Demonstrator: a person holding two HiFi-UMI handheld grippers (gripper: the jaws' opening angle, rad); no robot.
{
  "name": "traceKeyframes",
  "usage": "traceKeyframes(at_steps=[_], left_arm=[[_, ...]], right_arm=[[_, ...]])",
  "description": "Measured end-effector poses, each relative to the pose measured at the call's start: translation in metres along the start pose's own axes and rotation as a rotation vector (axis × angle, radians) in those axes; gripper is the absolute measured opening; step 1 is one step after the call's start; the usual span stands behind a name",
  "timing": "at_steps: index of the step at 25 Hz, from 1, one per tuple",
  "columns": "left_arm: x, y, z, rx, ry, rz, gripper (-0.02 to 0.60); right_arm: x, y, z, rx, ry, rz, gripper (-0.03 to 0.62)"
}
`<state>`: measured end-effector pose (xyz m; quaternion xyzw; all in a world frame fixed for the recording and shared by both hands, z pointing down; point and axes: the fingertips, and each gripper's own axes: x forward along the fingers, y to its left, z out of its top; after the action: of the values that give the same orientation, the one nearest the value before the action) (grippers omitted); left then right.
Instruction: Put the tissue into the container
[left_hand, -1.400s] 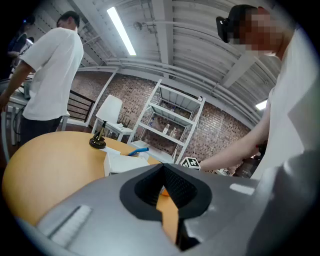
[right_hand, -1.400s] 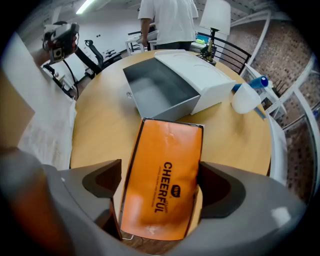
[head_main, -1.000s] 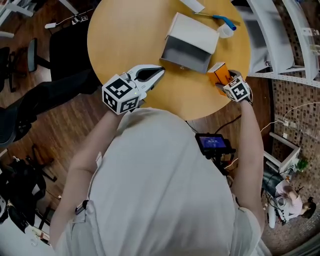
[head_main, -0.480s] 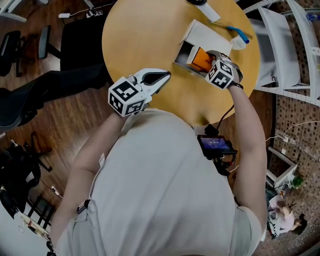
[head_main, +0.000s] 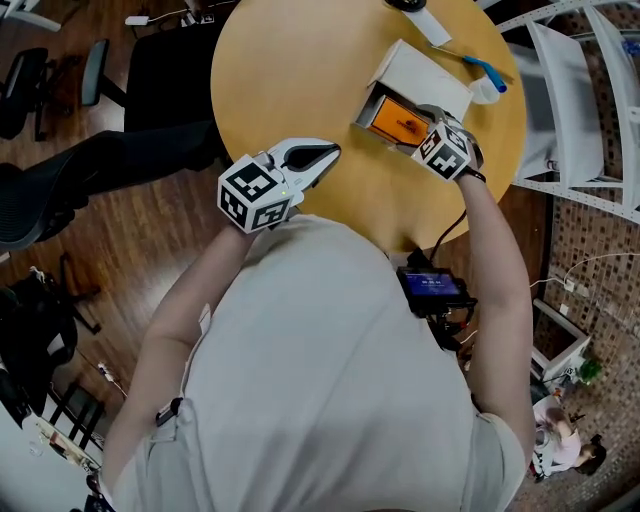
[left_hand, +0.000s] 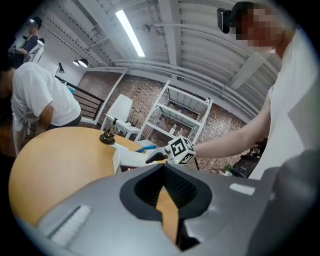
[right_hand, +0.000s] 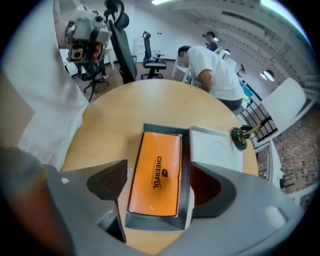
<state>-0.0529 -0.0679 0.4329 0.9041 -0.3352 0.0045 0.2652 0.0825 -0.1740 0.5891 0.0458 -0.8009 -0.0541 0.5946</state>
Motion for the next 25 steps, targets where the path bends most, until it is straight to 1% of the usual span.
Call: traceKeyframes(at_steps=[1, 2, 3, 5, 6, 7, 8, 9, 11, 15, 18, 22, 25], left_arm=[[0.004, -0.003, 0.001, 0.004, 0.001, -0.011, 0.000], [0.009, -0.005, 0.001, 0.007, 0.003, -0.023, 0.000], [0.012, -0.008, 0.001, 0.010, 0.005, -0.034, 0.000], [0.019, -0.011, 0.001, 0.019, 0.011, -0.054, 0.000], [0.022, -0.013, 0.001, 0.023, 0.016, -0.063, 0.000], [0.026, -0.016, 0.001, 0.027, 0.021, -0.075, 0.000], [0.030, -0.020, 0.000, 0.031, 0.028, -0.090, 0.000], [0.035, -0.025, -0.001, 0.036, 0.033, -0.109, 0.000], [0.043, -0.033, 0.002, 0.056, 0.039, -0.144, 0.000], [0.045, -0.046, 0.025, 0.120, 0.020, -0.158, 0.000], [0.051, -0.062, 0.034, 0.138, 0.006, -0.175, 0.000], [0.055, -0.070, 0.033, 0.152, 0.019, -0.189, 0.000], [0.057, -0.076, 0.029, 0.156, 0.024, -0.198, 0.000]], right_arm=[[-0.015, -0.001, 0.006, 0.034, -0.059, -0.018, 0.369], [-0.032, -0.001, 0.014, 0.088, -0.140, -0.031, 0.300], [-0.052, 0.000, 0.023, 0.162, -0.242, -0.036, 0.211], [-0.097, 0.004, 0.043, 0.355, -0.495, -0.011, 0.044], [-0.119, 0.008, 0.052, 0.447, -0.619, 0.016, -0.001], [-0.139, 0.014, 0.057, 0.517, -0.719, 0.043, 0.000], [-0.156, 0.023, 0.059, 0.558, -0.786, 0.062, 0.000], [-0.169, 0.032, 0.057, 0.570, -0.820, 0.069, 0.000], [-0.188, 0.047, 0.054, 0.544, -0.838, 0.058, 0.000], [-0.222, 0.066, 0.062, 0.460, -0.905, 0.015, 0.000], [-0.246, 0.075, 0.056, 0.457, -0.952, -0.025, 0.000], [-0.248, 0.085, 0.057, 0.450, -0.970, -0.043, 0.000], [-0.241, 0.091, 0.056, 0.449, -0.955, -0.041, 0.000]])
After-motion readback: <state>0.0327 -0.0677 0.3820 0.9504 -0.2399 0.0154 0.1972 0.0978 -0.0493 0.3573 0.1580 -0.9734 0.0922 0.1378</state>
